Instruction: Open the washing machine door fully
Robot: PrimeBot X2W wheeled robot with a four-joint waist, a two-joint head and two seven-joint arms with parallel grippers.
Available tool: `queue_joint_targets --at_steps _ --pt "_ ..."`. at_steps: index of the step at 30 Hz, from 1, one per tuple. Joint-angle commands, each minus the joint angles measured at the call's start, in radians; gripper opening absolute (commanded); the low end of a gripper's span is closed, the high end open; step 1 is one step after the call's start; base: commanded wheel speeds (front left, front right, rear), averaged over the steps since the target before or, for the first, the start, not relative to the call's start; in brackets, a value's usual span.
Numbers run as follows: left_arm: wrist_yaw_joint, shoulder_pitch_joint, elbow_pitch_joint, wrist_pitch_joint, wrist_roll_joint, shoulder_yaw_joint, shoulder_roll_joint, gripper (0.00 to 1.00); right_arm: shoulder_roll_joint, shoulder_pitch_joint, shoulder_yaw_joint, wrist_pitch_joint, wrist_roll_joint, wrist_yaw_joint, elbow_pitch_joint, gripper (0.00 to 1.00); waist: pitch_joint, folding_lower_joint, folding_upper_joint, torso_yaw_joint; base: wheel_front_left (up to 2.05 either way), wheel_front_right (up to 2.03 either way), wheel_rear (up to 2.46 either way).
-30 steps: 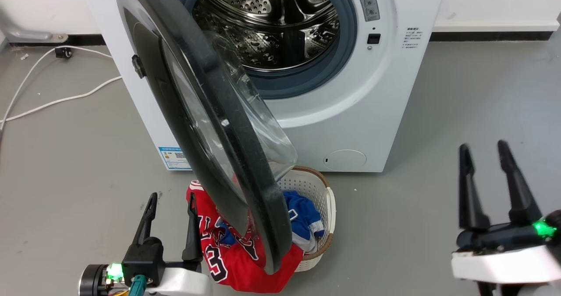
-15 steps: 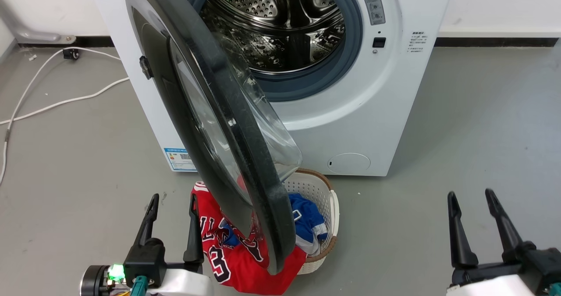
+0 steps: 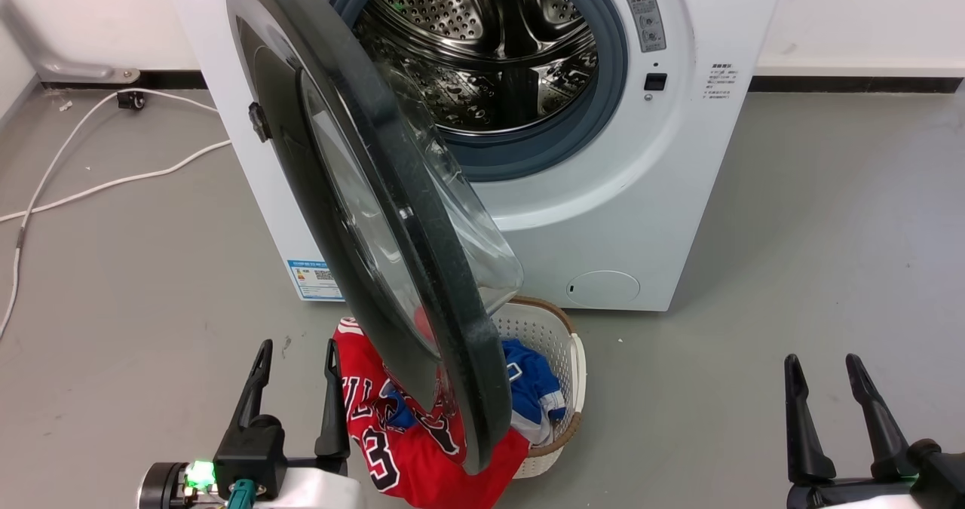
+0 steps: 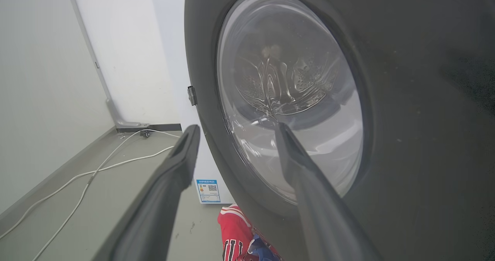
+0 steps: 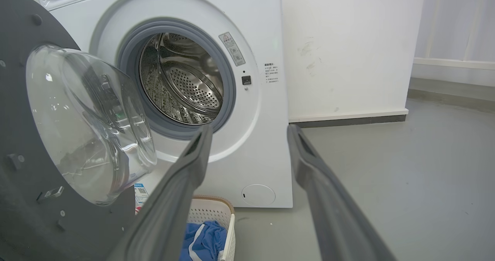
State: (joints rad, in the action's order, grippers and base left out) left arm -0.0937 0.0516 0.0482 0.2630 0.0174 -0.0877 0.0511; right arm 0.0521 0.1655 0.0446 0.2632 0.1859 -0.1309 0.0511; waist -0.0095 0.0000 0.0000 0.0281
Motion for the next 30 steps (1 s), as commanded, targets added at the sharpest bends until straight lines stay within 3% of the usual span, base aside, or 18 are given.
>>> queue_joint_targets --at_steps 1,11,12,13,20,30 --pt "-0.002 0.005 0.001 0.003 -0.006 0.003 -0.001 1.00 -0.003 0.010 0.001 0.002 0.005 0.000 -0.004 1.00 -0.002 0.0000 0.0000 -0.001 0.00 0.00 0.00" --pt "-0.009 0.012 0.002 0.003 -0.005 0.008 -0.001 1.00 -0.003 0.004 -0.003 0.002 0.002 0.000 -0.013 1.00 -0.009 0.0000 0.0000 -0.004 0.00 0.00 0.00" --pt "-0.003 0.013 0.005 0.003 -0.001 0.008 -0.001 0.90 -0.003 0.004 -0.004 0.002 0.001 0.000 -0.014 1.00 -0.010 0.0000 0.0000 -0.004 0.00 0.00 0.00" --pt "0.004 0.013 0.006 0.003 0.000 0.007 0.001 0.00 -0.003 0.003 -0.006 0.002 0.001 0.000 -0.015 1.00 -0.010 0.0000 0.0000 -0.005 0.00 0.00 0.00" --pt "0.008 0.008 0.006 0.003 0.008 0.019 0.003 0.00 -0.003 -0.004 -0.009 0.002 0.000 0.000 -0.016 1.00 -0.010 0.0000 0.0000 -0.005 0.00 0.00 0.00" --pt "0.010 -0.110 -0.170 0.003 -0.025 0.045 0.044 0.00 -0.003 -0.014 -0.013 0.002 0.006 0.000 -0.013 1.00 0.002 0.0000 0.0000 -0.001 0.00 0.00 0.00"
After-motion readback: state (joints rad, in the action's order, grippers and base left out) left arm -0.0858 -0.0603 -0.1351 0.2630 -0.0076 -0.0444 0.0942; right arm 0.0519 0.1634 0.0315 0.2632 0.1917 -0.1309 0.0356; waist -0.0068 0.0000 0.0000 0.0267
